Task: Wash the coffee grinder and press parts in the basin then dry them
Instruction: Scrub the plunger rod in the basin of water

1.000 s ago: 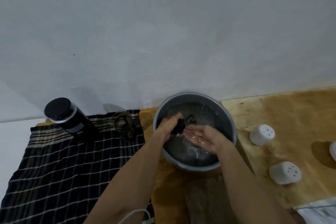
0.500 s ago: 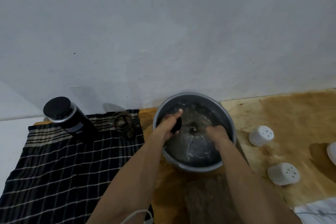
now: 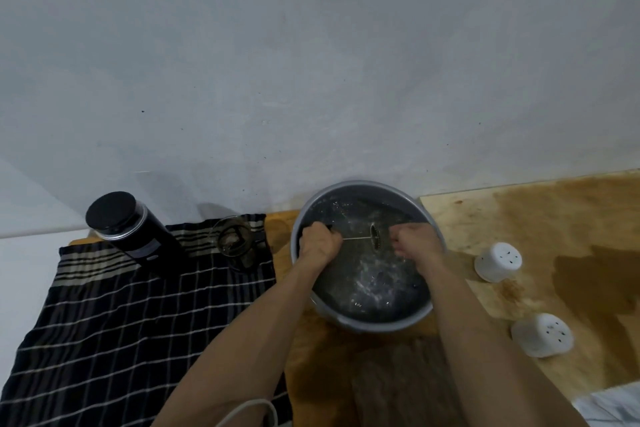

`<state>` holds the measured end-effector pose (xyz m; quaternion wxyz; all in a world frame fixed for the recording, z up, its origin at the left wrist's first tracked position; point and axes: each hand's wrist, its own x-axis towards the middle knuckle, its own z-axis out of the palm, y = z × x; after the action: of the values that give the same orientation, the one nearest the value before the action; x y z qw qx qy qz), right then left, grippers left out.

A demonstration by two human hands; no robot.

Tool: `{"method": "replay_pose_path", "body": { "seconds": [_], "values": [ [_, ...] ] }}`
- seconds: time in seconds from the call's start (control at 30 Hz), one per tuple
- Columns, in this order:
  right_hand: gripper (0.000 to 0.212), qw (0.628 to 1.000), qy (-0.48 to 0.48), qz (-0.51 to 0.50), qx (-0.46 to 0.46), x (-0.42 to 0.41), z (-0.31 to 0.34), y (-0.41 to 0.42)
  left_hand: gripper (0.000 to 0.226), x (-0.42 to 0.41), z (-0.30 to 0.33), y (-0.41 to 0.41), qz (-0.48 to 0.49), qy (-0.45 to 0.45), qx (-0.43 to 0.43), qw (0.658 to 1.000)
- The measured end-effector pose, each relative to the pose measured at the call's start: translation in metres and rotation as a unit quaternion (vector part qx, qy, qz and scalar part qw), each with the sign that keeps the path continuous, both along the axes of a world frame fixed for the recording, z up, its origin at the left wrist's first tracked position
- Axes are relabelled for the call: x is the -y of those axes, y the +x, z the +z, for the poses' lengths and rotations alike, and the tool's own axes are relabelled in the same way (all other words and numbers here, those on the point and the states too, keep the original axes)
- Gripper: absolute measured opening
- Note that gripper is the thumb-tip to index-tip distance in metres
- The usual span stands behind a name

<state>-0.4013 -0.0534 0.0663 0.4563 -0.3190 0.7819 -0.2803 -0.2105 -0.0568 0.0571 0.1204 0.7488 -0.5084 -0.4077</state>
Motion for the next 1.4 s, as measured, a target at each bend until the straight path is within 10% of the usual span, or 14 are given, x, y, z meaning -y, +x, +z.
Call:
{"method": "replay_pose_path", "body": {
  "seconds": [0.13, 0.33, 0.77, 1.03, 1.4],
  "values": [
    [0.019, 0.996, 0.074, 0.005, -0.043, -0.015, -0.006, 0.004, 0.022, 0.002, 0.007, 0.000, -0.006, -0.025, 0.041, 0.999],
    [0.019, 0.959, 0.049, -0.097, 0.262, -0.015, 0.000, 0.004, 0.022, -0.003, 0.011, 0.000, -0.034, -0.045, 0.104, 0.993],
    [0.016, 0.992, -0.022, 0.113, 0.043, -0.018, 0.003, 0.001, 0.027, -0.004, 0.013, -0.004, -0.038, -0.017, 0.051, 0.998],
    [0.024, 0.930, -0.035, 0.153, -0.333, -0.018, -0.004, 0.019, 0.036, -0.003, 0.028, -0.011, -0.097, -0.082, 0.027, 0.992],
    [0.035, 0.936, -0.155, 0.105, -0.297, -0.022, 0.023, 0.035, 0.046, -0.001, 0.042, -0.006, -0.026, -0.107, -0.006, 0.994]
  ]
}}
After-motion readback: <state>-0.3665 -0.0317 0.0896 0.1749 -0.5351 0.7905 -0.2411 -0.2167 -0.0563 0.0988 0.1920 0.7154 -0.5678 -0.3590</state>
